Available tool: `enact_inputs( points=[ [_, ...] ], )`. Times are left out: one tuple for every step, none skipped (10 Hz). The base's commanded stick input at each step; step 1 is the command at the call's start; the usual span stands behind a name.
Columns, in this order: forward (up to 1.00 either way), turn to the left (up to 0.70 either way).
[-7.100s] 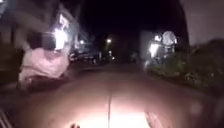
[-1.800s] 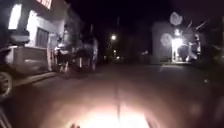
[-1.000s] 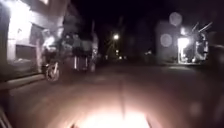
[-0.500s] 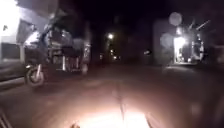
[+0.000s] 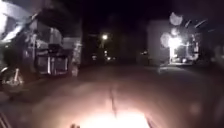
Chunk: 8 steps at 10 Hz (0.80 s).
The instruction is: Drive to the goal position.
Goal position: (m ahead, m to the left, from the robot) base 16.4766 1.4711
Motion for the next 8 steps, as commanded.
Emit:
enact_inputs(
  points=[
    [1.0,0.0],
    [1.0,0.0],
    [1.0,-0.05],
    [1.0,-0.2],
    [1.0,-0.27],
    [1.0,-0.27],
    [1.0,-0.24],
    [1.0,-0.09]
  ],
)
